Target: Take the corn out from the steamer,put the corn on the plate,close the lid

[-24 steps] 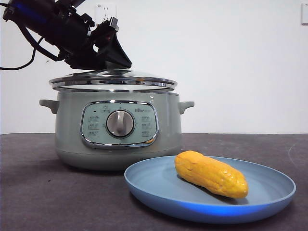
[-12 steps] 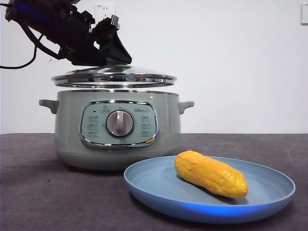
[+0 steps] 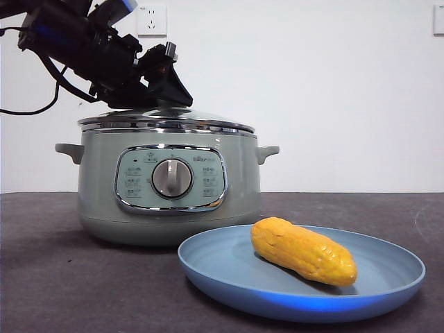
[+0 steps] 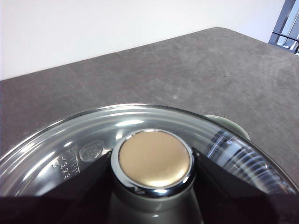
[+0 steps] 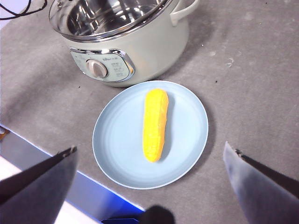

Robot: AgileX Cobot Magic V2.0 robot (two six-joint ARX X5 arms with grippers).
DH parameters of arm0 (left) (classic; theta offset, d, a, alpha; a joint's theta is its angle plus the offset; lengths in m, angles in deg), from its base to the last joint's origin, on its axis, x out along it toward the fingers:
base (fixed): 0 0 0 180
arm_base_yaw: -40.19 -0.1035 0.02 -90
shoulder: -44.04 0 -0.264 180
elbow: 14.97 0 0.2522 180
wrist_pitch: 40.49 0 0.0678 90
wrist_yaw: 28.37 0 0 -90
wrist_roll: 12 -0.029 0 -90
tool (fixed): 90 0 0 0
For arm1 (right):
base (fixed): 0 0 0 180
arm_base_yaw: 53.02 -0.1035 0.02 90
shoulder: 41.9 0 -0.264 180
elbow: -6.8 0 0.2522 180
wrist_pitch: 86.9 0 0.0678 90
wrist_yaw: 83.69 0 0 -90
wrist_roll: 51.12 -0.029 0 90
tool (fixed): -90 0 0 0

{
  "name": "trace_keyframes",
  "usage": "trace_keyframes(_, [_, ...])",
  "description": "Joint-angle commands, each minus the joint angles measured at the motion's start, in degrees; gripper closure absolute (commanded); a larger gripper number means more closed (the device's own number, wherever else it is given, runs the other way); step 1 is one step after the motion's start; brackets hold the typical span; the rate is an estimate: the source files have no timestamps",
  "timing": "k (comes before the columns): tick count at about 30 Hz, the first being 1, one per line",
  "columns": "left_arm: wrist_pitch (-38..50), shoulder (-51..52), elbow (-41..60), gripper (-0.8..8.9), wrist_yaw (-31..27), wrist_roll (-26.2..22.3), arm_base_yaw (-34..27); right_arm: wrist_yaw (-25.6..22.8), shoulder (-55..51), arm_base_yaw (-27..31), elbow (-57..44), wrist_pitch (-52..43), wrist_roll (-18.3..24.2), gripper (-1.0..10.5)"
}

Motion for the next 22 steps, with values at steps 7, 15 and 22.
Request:
trace_keyframes(7, [2.91, 0.22, -0.57, 8.21, 0.24, -0.31, -0.15, -0.11, -0.04, -0.09, -0.57, -0.26, -0.42, 3.5])
trace_keyframes(15, [3.13, 0.13, -0.57, 8.22, -1.01, -0.52, -0.15, 0.11, -0.04, -0.09, -0.57, -0.24, -0.42, 3.5])
trace_keyframes(22, [3.37, 0.11, -0.63, 8.22, -0.98, -0.5, -0.15, 0.15, -0.04, -0.09, -0.57, -0.11, -0.42, 3.5])
